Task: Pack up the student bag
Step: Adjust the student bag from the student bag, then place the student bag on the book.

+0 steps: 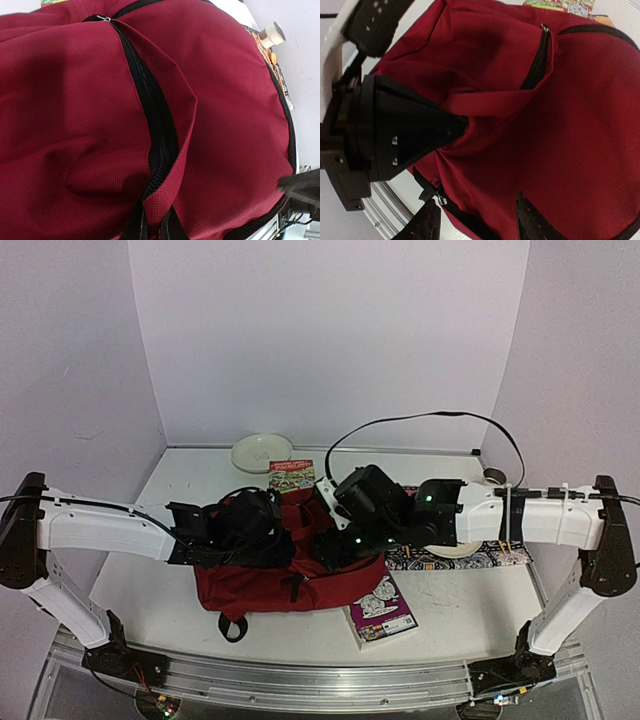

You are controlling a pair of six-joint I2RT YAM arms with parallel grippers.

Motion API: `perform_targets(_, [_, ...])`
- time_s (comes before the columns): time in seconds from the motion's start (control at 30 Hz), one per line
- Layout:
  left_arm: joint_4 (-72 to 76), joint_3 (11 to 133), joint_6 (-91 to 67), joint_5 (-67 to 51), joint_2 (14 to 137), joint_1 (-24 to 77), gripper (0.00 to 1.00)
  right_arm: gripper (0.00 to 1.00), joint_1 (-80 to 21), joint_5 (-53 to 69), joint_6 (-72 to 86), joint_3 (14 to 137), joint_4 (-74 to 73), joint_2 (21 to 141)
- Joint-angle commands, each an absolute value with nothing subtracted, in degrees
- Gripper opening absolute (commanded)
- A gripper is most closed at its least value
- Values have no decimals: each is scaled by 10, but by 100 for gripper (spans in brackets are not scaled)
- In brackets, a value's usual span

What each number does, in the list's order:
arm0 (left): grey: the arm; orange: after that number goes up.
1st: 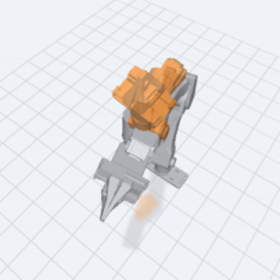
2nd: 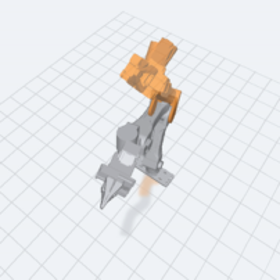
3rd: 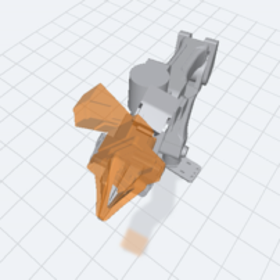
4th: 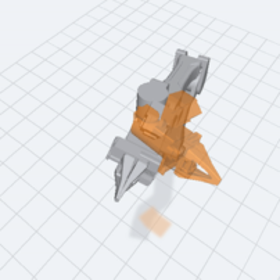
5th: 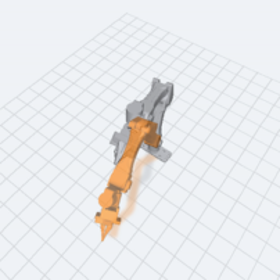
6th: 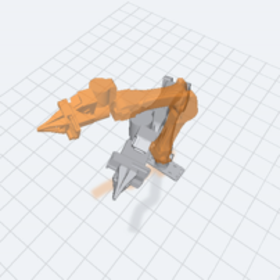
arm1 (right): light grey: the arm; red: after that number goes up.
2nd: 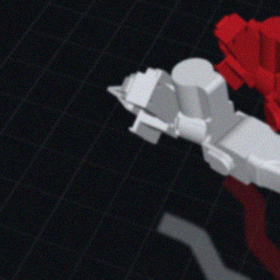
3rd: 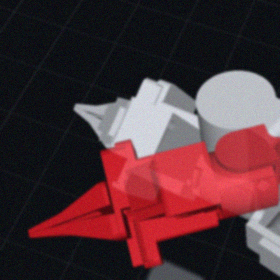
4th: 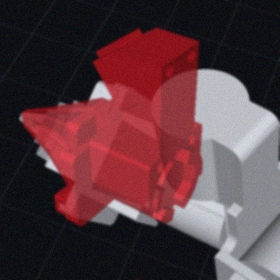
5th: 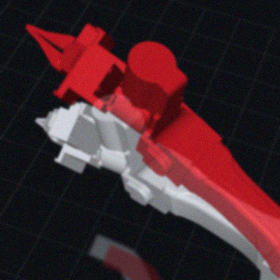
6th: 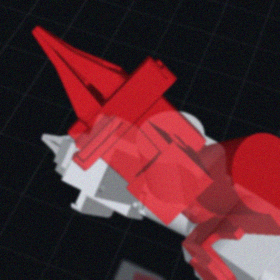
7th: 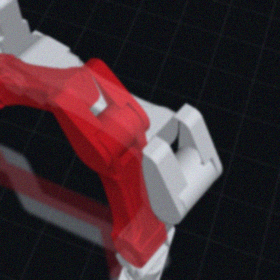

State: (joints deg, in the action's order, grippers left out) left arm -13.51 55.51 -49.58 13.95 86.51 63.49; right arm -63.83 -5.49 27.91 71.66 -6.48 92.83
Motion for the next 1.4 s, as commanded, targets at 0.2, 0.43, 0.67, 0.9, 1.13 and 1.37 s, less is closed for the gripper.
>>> perform_targets(0.2, [-79, 622, -538, 82, 886, 632, 0, 52, -684, -62, 328, 710, -89, 887])
perform_targets(0.43, [-36, 597, -605, 62, 885, 628, 0, 50, -699, -59, 345, 714, -86, 910])
perform_targets(0.67, [2, 568, -650, 46, 878, 623, 0, 49, -706, -56, 353, 730, -86, 942])
perform_targets(0.9, [17, 549, -651, 61, 852, 623, 16, 52, -707, -89, 389, 718, -89, 957])
perform_targets(1.13, [-49, 537, -613, 103, 790, 623, 37, 55, -707, -102, 407, 726, -118, 970])
perform_targets(1.37, [-153, 528, -575, 143, 724, 623, 58, 57, -707, -124, 416, 759, -169, 998])
